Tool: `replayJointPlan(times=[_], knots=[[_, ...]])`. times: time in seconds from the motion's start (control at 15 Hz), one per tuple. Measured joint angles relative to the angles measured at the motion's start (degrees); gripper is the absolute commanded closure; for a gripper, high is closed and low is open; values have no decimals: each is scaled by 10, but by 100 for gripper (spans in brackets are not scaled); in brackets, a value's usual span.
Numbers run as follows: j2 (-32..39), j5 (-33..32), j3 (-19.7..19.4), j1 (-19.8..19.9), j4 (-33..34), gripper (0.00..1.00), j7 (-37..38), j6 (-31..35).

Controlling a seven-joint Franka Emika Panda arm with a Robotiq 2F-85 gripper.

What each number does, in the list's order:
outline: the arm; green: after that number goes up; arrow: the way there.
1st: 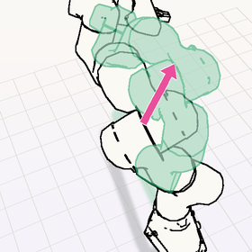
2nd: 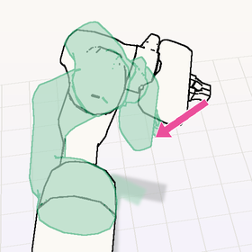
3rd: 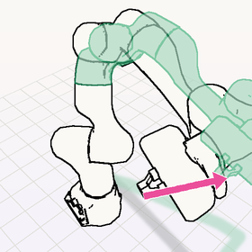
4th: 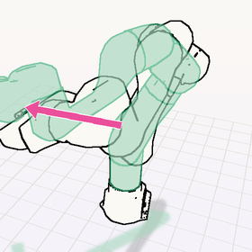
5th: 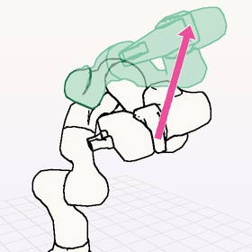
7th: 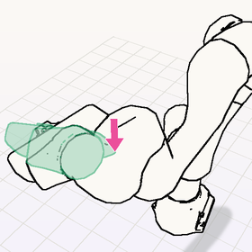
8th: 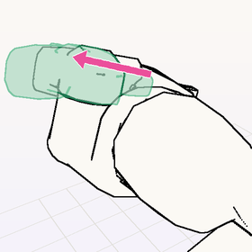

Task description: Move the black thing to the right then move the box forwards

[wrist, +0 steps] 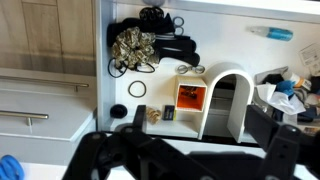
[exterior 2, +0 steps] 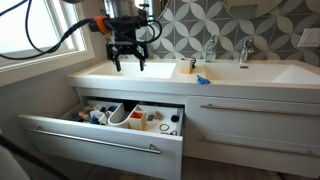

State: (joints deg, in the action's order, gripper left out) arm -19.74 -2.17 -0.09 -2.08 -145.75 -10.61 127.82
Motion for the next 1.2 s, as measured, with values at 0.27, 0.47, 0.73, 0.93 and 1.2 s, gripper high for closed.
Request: replayJointPlan(times=[0.27,0.47,0.73,0.93,1.2], knots=[[52,-3,5,-2,-65,0,3,154],[85,-3,1,-2,-74,0,3,189],[86,-3,0,-2,-71,0,3,190],[87,15,-1,-5,-71,0,-10,190],[142,151,-16,-27,-56,0,-94,228]])
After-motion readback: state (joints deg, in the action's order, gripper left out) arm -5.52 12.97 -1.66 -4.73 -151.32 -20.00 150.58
